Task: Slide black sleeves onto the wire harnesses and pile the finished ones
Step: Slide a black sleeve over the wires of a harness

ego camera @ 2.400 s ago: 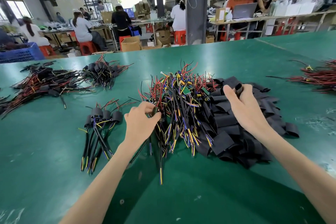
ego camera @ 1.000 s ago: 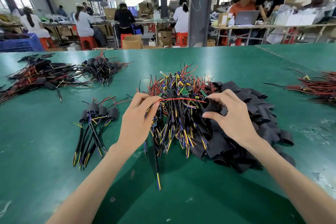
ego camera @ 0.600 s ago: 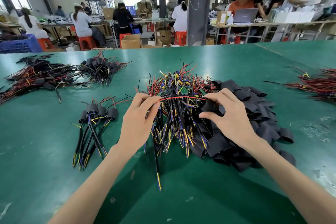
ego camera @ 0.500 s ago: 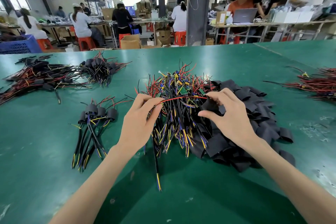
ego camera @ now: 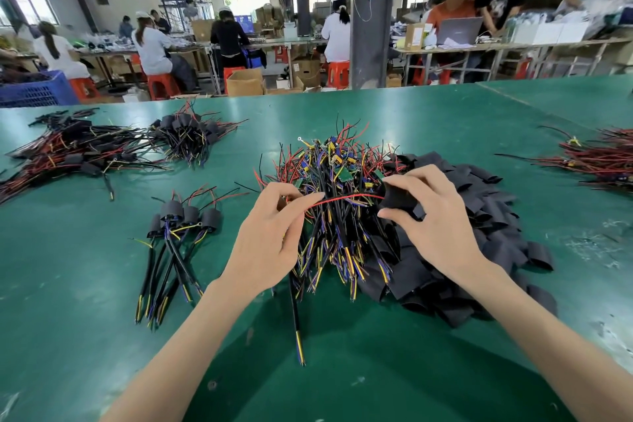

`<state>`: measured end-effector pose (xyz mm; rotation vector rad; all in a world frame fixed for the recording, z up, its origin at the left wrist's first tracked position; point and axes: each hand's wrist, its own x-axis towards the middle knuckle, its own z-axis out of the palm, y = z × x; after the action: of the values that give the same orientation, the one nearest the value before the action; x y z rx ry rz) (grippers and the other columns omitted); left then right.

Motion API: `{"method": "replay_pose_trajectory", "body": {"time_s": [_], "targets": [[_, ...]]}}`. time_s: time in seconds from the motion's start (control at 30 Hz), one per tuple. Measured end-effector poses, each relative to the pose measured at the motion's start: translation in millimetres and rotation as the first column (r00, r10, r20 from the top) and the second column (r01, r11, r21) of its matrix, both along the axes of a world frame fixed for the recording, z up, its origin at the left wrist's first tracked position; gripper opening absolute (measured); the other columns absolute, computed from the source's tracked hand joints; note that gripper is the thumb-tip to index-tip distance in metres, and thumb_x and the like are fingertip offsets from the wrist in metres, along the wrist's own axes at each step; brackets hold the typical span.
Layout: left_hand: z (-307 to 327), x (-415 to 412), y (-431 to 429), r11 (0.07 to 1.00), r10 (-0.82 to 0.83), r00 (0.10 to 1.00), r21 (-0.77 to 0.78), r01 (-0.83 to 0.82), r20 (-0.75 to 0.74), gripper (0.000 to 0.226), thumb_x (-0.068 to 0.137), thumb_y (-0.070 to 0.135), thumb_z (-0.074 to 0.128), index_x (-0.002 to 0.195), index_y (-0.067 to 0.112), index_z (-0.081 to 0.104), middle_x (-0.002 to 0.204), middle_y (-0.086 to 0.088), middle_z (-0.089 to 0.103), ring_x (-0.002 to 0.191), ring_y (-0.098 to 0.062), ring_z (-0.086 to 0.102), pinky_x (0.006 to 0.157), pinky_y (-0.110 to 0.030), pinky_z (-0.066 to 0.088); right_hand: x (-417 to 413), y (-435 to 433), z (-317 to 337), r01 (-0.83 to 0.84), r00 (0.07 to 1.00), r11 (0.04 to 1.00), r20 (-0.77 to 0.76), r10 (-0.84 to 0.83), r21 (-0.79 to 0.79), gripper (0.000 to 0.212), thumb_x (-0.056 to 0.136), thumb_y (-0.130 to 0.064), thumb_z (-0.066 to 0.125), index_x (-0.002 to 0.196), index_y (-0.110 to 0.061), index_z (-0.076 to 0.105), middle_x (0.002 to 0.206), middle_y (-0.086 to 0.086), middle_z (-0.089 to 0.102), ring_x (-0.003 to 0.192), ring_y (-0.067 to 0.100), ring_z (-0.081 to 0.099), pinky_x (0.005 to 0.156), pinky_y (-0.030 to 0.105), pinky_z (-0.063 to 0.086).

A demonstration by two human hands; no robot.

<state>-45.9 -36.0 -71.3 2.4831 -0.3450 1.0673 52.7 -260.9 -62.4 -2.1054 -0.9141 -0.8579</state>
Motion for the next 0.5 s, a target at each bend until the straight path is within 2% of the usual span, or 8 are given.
{"method": "replay_pose_trajectory", "body": {"time_s": [0.13,0.2,0.27,0.37,0.43,0.5], "targets": [[0,1,-8,0.998,-0.039,0.999,0.046,0.04,-0.007,0.049,0.094,0.004,0.044,0.141,0.018,0.044,0.114,-0.004,0.048,0.098,-0.018,0.046,0.093,-0.029,0.038,-3,3,-4,0.054,0.993,0.99,0.114,-0.039,-0.132,0.044,0.069,-0.026,0.081,0.107,-0.008,0.069,0.094,0.011,0.058,0.087,0.033,0.057,0.083,0.037,0.036],[-1,2,-14,0.996,-0.091,0.996,0.009,0.091,-0.008,0.052,0.095,0.01,0.049,0.145,0.017,0.036,0.118,0.0,0.048,0.103,-0.02,0.048,0.098,-0.025,0.036,-6,6,-4,0.07,0.986,0.985,0.159,-0.045,-0.157,0.048,0.069,-0.036,0.075,0.106,-0.006,0.069,0.088,0.011,0.058,0.083,0.031,0.056,0.082,0.034,0.034],[-2,2,-21,0.988,-0.139,0.99,-0.075,0.137,-0.02,0.055,0.092,0.013,0.056,0.144,0.015,0.037,0.123,0.006,0.044,0.102,-0.013,0.051,0.099,-0.019,0.036,-9,10,-4,0.052,0.981,0.982,0.192,-0.016,-0.184,0.052,0.071,-0.042,0.07,0.107,-0.005,0.069,0.085,0.009,0.059,0.083,0.026,0.053,0.082,0.033,0.035],[-4,4,-26,0.975,-0.134,0.991,-0.178,0.136,0.022,0.04,0.085,0.012,0.066,0.123,0.004,0.056,0.124,0.004,0.042,0.099,-0.006,0.055,0.097,-0.019,0.042,-14,14,-4,-0.011,0.977,0.978,0.207,0.054,-0.206,0.049,0.072,-0.039,0.071,0.107,-0.005,0.068,0.088,0.008,0.059,0.087,0.021,0.046,0.081,0.032,0.036],[-4,4,-26,0.982,-0.1,0.994,-0.155,0.107,0.05,0.026,0.083,0.012,0.068,0.107,0.002,0.064,0.119,0.0,0.047,0.101,-0.007,0.054,0.096,-0.022,0.043,-17,15,-4,-0.041,0.978,0.979,0.193,0.08,-0.199,0.046,0.072,-0.035,0.073,0.107,-0.005,0.068,0.09,0.008,0.059,0.087,0.022,0.047,0.078,0.035,0.041],[-2,3,-27,0.988,-0.074,0.995,-0.127,0.083,0.072,0.023,0.082,0.013,0.069,0.102,0.001,0.066,0.113,-0.003,0.052,0.103,-0.006,0.052,0.097,-0.017,0.04,-18,14,-3,-0.071,0.978,0.979,0.177,0.106,-0.192,0.044,0.072,-0.031,0.075,0.107,-0.005,0.068,0.09,0.008,0.059,0.086,0.024,0.049,0.075,0.04,0.046]]}}
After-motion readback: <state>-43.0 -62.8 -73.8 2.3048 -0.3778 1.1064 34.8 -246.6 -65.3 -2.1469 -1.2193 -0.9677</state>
